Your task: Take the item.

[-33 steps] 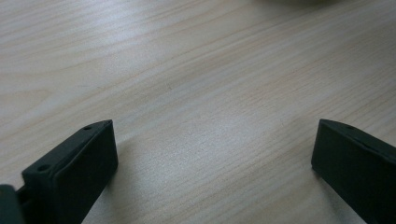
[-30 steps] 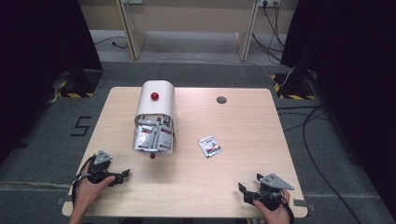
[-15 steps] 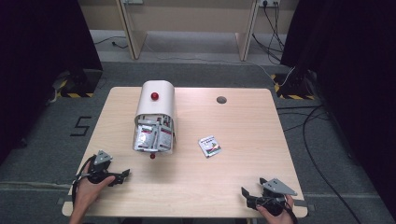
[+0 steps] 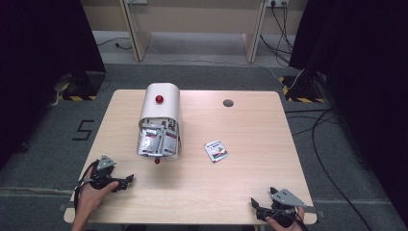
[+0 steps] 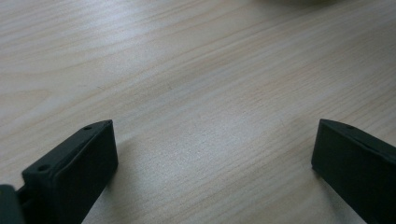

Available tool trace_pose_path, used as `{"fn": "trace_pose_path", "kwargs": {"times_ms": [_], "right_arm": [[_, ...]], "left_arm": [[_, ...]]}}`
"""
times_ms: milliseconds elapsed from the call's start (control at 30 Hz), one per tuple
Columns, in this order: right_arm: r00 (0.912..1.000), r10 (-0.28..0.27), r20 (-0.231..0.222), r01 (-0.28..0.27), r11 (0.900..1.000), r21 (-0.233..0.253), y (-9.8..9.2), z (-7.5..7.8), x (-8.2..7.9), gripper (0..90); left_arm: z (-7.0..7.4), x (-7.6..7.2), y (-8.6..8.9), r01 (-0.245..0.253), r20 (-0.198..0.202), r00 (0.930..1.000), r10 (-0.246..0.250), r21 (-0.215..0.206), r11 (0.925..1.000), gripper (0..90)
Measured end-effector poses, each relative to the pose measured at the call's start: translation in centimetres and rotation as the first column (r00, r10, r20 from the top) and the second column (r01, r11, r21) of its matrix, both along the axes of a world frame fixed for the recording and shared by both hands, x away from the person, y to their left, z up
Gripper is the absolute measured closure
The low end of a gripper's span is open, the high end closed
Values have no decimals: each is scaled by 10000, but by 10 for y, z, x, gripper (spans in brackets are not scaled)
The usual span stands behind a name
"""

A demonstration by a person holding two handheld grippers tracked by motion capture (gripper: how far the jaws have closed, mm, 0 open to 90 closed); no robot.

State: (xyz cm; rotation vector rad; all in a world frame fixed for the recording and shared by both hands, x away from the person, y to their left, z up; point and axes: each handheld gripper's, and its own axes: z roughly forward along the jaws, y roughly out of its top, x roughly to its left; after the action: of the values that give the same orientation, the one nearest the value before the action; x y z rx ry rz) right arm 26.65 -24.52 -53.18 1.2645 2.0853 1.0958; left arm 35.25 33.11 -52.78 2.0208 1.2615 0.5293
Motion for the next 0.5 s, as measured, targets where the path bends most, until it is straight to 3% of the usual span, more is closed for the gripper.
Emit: {"fn": "trace_pose_path", "kwargs": {"times_ms": [100, 500], "right_arm": [[9998, 116, 138, -113, 9998, -192, -1, -1, -2, 154], [9967, 493, 641, -499, 9987, 72, -7, -7, -7, 150]], "left_arm": [[0, 0, 0, 0, -1, 10000, 0, 0, 10000, 0], [0, -1, 0, -37, -6, 10000, 37, 6, 10000, 0]]}}
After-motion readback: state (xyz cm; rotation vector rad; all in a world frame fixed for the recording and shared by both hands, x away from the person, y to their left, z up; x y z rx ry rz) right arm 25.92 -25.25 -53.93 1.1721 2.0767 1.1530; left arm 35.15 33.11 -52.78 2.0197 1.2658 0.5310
